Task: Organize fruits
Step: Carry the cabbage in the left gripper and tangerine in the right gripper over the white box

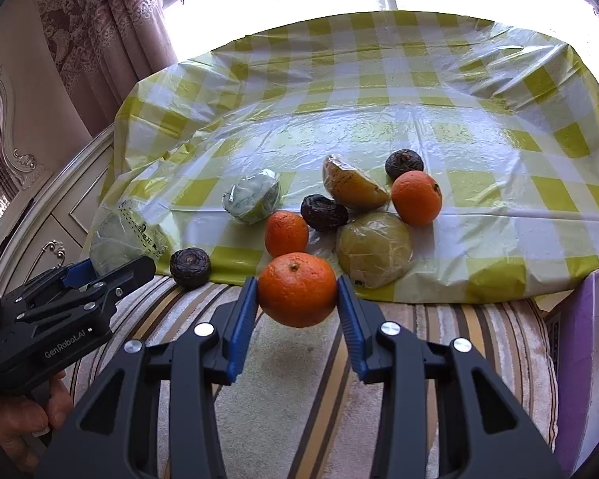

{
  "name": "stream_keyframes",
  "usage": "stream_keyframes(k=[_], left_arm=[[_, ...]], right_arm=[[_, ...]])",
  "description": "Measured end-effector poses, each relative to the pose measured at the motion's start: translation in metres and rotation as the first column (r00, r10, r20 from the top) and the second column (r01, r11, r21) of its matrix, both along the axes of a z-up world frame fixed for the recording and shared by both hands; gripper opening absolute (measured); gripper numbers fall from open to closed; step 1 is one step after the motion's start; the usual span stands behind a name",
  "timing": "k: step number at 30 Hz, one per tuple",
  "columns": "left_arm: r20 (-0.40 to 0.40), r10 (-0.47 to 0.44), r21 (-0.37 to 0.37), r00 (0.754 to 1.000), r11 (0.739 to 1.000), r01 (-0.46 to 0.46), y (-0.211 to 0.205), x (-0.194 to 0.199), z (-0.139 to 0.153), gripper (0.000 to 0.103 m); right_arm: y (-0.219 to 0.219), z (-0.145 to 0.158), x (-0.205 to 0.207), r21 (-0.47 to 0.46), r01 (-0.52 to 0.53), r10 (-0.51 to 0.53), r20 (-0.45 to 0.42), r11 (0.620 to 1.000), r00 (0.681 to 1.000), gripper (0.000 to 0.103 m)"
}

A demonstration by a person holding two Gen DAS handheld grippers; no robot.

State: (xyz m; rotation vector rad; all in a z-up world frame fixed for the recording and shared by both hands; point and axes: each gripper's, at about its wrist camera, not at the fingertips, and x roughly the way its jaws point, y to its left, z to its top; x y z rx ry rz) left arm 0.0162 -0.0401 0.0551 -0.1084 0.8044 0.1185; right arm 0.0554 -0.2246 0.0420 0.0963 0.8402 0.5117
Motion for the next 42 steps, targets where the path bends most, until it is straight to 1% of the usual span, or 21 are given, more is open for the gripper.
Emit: stream_keyframes(k=[6, 10, 14, 17, 20, 23, 27, 31, 36, 40, 42], left_arm=[[0.012, -0.075, 0.01, 0.997, 0.997, 0.075, -0.034, 0.005, 0.008, 0.056], [0.017, -0.144, 0.003, 0.989, 0.99, 0.144, -0.062, 0.009, 0.009, 0.056], [0.017, -0.229, -0.006, 0.973, 0.973, 0.23, -0.096, 0.015, 0.009, 0.056], [0.015, -0.306, -0.011, 0.952, 0.952, 0.306, -0.127, 0.018, 0.008, 0.056], [0.013, -0.383, -0.02, 0.924, 0.924, 0.383, -0.161, 0.022, 0.008, 0.056], [0.018, -0.457, -0.025, 0.889, 0.889, 0.458, -0.195, 0.026, 0.009, 0.056], [0.028, -0.549, -0.029, 0.836, 0.835, 0.549, -0.239, 0.032, 0.009, 0.056], [0.036, -0.623, -0.072, 0.781, 0.778, 0.624, -0.274, 0.038, 0.005, 0.056], [0.033, -0.69, -0.147, 0.723, 0.712, 0.687, -0.308, 0.044, -0.006, 0.056], [0.037, -0.745, -0.179, 0.666, 0.65, 0.738, -0.335, 0.045, -0.014, 0.056], [0.008, -0.756, -0.184, 0.655, 0.642, 0.744, -0.348, 0.047, -0.023, 0.056]], right_arm=[[-0.045, 0.015, -0.002, 0.037, 0.066, -0.067, 0.025, 0.997, 0.997, 0.04], [-0.083, 0.019, -0.002, 0.053, 0.132, -0.134, 0.031, 0.99, 0.99, 0.04], [-0.128, 0.02, -0.003, 0.058, 0.215, -0.217, 0.032, 0.975, 0.976, 0.04], [-0.161, 0.019, -0.005, 0.053, 0.279, -0.281, 0.029, 0.959, 0.959, 0.04], [-0.194, 0.012, -0.01, 0.038, 0.342, -0.343, 0.02, 0.939, 0.939, 0.04], [-0.229, 0.005, -0.014, 0.021, 0.414, -0.414, 0.012, 0.91, 0.91, 0.04], [-0.274, -0.007, -0.021, -0.024, 0.506, -0.506, 0.001, 0.862, 0.862, 0.04], [-0.315, -0.022, -0.028, -0.068, 0.583, -0.585, -0.017, 0.809, 0.811, 0.04], [-0.346, -0.039, -0.034, -0.14, 0.642, -0.651, -0.029, 0.754, 0.759, 0.04], [-0.36, -0.052, -0.036, -0.203, 0.66, -0.678, -0.032, 0.724, 0.734, 0.04], [-0.365, -0.06, -0.036, -0.216, 0.664, -0.687, -0.048, 0.716, 0.725, 0.04]])
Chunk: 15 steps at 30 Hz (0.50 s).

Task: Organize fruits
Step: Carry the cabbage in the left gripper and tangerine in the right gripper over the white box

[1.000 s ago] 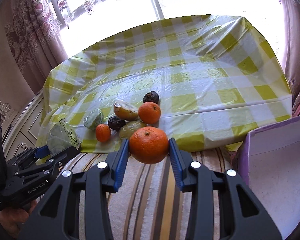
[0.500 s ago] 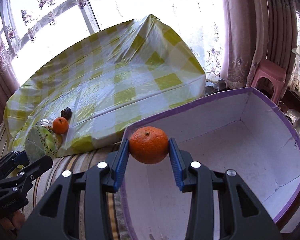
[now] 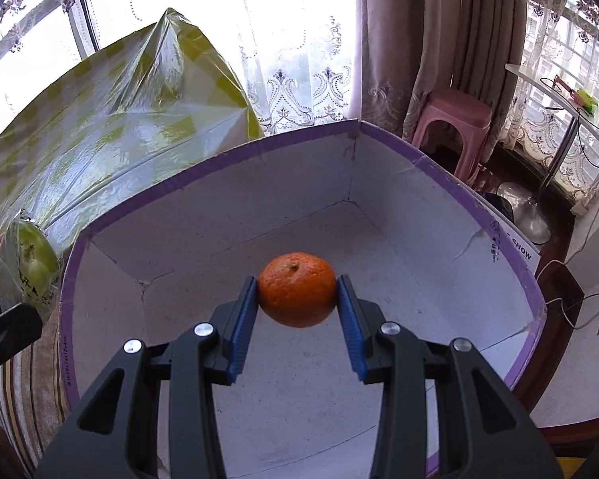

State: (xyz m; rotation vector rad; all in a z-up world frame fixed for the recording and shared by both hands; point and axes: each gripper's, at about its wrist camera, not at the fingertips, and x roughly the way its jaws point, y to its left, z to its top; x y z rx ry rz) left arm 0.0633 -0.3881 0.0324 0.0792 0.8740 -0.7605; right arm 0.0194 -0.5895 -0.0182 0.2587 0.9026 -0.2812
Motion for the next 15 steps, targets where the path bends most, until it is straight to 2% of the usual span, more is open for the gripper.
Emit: stream_keyframes(k=[5, 11, 15], left_arm=[[-0.048, -0.041, 0.057, 0.998, 0.997, 0.044, -0.026, 0.007, -0.024, 0.056], [-0.122, -0.083, 0.138, 0.989, 0.985, 0.1, -0.051, 0.017, -0.049, 0.056], [-0.089, -0.062, 0.216, 0.994, 0.973, 0.08, -0.061, 0.023, -0.057, 0.056]], right_arm=[[-0.004, -0.014, 0.004, -0.015, 0.014, -0.015, -0.036, 1.0, 0.999, 0.04], [-0.004, -0.016, 0.011, -0.088, -0.008, 0.001, -0.082, 0.996, 0.997, 0.041], [-0.007, -0.018, 0.016, -0.103, -0.013, 0.004, -0.091, 0.995, 0.996, 0.041]])
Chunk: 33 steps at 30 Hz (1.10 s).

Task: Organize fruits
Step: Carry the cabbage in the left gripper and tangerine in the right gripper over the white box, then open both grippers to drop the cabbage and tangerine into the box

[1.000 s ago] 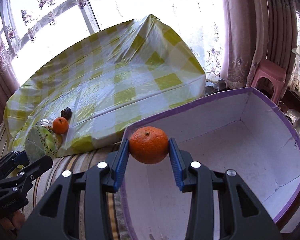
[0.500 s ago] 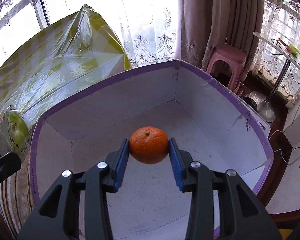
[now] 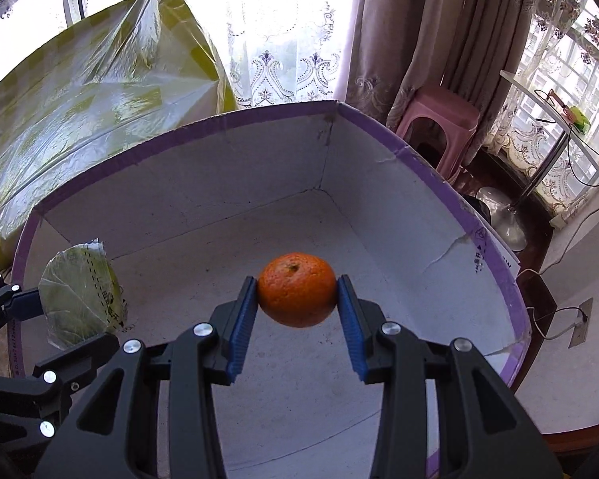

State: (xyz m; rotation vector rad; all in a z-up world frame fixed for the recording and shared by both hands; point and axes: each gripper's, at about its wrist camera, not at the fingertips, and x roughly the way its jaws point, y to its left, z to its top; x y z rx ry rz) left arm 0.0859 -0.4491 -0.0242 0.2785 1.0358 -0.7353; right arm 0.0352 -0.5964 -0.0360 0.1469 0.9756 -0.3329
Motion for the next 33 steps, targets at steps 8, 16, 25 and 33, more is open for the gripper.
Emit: stream_keyframes(k=[8, 16, 25, 33], left_arm=[[0.036, -0.004, 0.054, 0.999, 0.999, 0.002, -0.009, 0.017, -0.008, 0.056], [0.029, -0.042, 0.103, 0.999, 0.994, 0.039, -0.014, 0.022, -0.013, 0.056], [0.036, -0.051, 0.113, 0.998, 0.992, 0.047, -0.016, 0.02, -0.016, 0.056], [0.037, -0.049, 0.104, 0.998, 0.994, 0.045, -0.017, 0.02, -0.014, 0.059]], right_arm=[[0.003, -0.01, 0.021, -0.003, -0.052, 0.052, -0.056, 0.999, 0.997, 0.041], [0.002, -0.019, 0.025, 0.01, -0.065, 0.066, -0.104, 0.998, 0.992, 0.041], [0.0, -0.018, 0.024, 0.004, -0.062, 0.062, -0.095, 0.998, 0.994, 0.042], [-0.001, -0.013, 0.022, -0.012, -0.059, 0.058, -0.078, 0.998, 0.995, 0.059]])
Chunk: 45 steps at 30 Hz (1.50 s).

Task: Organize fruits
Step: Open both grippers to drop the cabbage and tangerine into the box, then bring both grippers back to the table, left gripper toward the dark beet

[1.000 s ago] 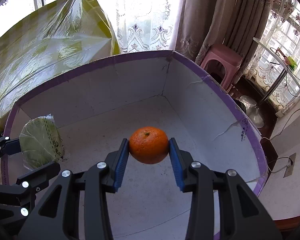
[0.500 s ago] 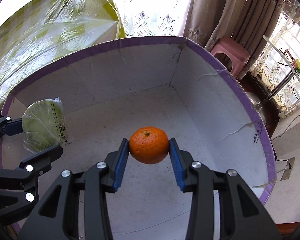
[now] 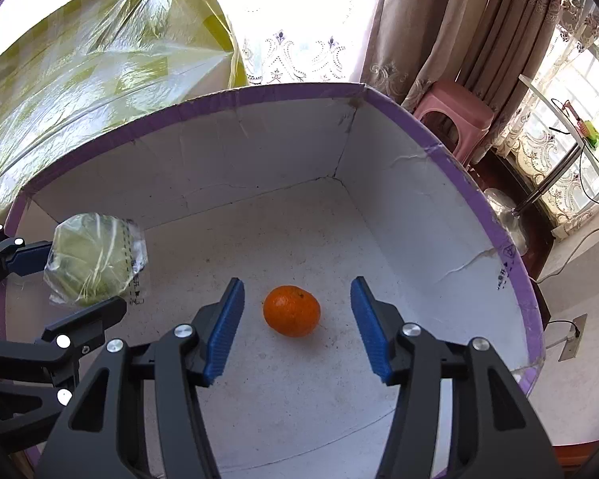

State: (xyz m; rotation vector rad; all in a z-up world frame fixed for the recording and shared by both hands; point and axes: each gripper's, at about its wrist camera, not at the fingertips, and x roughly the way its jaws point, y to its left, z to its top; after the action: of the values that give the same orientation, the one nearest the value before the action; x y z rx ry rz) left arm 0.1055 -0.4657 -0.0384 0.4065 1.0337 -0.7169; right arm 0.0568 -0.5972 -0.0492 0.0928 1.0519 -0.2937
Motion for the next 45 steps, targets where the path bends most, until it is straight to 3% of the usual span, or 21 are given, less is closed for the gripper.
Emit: stream_keyframes(k=[4, 6, 8, 20, 29, 34, 40, 43, 45], left_arm=[[0.012, 0.0, -0.01, 1.0, 1.0, 0.0, 0.003, -0.001, 0.004, 0.064], [0.036, 0.008, -0.022, 0.999, 1.0, -0.007, 0.006, -0.003, 0.009, 0.078], [0.046, 0.009, -0.044, 0.999, 0.999, -0.007, 0.009, -0.004, 0.015, 0.079], [0.115, 0.048, -0.145, 0.992, 0.989, -0.031, 0.037, -0.021, 0.049, 0.085], [0.118, 0.14, -0.227, 0.983, 0.968, -0.111, 0.089, -0.03, 0.07, 0.088], [0.114, 0.23, -0.273, 0.966, 0.943, -0.192, 0.128, -0.033, 0.079, 0.088], [0.189, 0.339, -0.262, 0.922, 0.922, -0.286, 0.163, -0.047, 0.093, 0.088], [0.249, 0.362, -0.276, 0.898, 0.915, -0.293, 0.179, -0.058, 0.101, 0.088], [0.284, 0.362, -0.295, 0.888, 0.914, -0.278, 0.192, -0.067, 0.106, 0.088]], right_arm=[[-0.001, 0.001, -0.001, -0.006, 0.002, -0.002, 0.003, 1.0, 1.0, 0.065], [0.0, 0.003, -0.003, -0.009, 0.004, -0.004, 0.013, 1.0, 1.0, 0.072], [0.002, 0.007, -0.004, -0.023, 0.003, -0.003, 0.023, 1.0, 1.0, 0.081], [0.006, 0.047, -0.016, -0.061, 0.026, -0.018, 0.124, 0.998, 0.992, 0.096], [0.037, 0.088, -0.027, -0.046, -0.005, 0.016, 0.238, 0.999, 0.971, 0.101], [0.067, 0.1, -0.026, -0.082, -0.013, 0.034, 0.257, 0.997, 0.966, 0.101], [0.101, 0.111, -0.026, -0.057, -0.031, 0.047, 0.31, 0.998, 0.95, 0.101], [0.121, 0.116, -0.028, -0.008, -0.064, 0.062, 0.348, 0.998, 0.936, 0.101], [0.136, 0.119, -0.03, -0.022, -0.08, 0.083, 0.364, 0.997, 0.928, 0.101]])
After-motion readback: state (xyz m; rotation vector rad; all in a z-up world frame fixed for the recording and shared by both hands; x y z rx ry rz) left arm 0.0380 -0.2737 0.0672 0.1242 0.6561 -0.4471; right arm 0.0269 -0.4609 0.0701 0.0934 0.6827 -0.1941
